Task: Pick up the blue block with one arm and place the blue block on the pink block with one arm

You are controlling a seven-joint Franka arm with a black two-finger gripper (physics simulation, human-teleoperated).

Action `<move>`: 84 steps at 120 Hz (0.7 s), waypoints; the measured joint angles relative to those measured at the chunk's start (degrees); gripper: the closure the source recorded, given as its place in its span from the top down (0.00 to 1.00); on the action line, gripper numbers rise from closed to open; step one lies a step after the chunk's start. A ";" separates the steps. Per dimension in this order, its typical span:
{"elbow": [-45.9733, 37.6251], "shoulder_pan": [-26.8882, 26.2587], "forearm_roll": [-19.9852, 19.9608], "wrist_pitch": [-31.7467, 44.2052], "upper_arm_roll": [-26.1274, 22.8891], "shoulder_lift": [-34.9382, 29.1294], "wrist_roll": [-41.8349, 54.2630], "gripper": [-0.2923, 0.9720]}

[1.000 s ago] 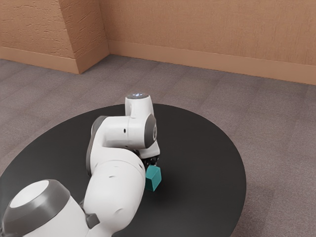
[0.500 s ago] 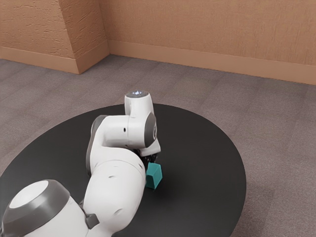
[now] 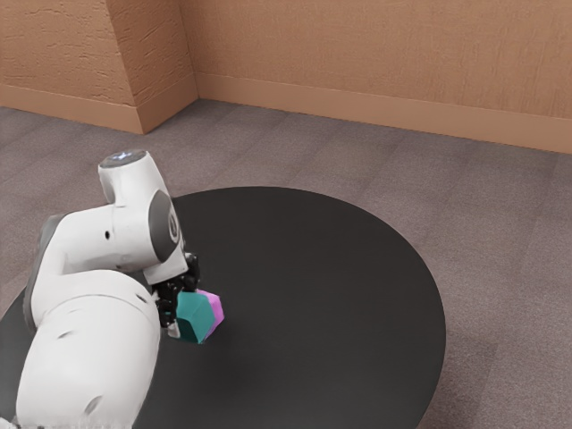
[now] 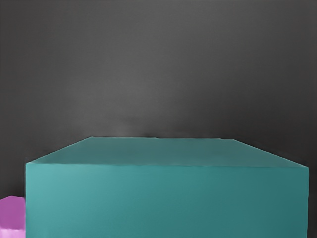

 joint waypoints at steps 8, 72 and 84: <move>-1.11 1.18 0.26 0.04 0.44 0.01 2.50 0.52; 9.00 15.14 -2.47 0.76 -6.41 0.01 19.34 0.53; 9.10 15.62 -2.51 0.77 -6.63 -0.25 19.49 0.53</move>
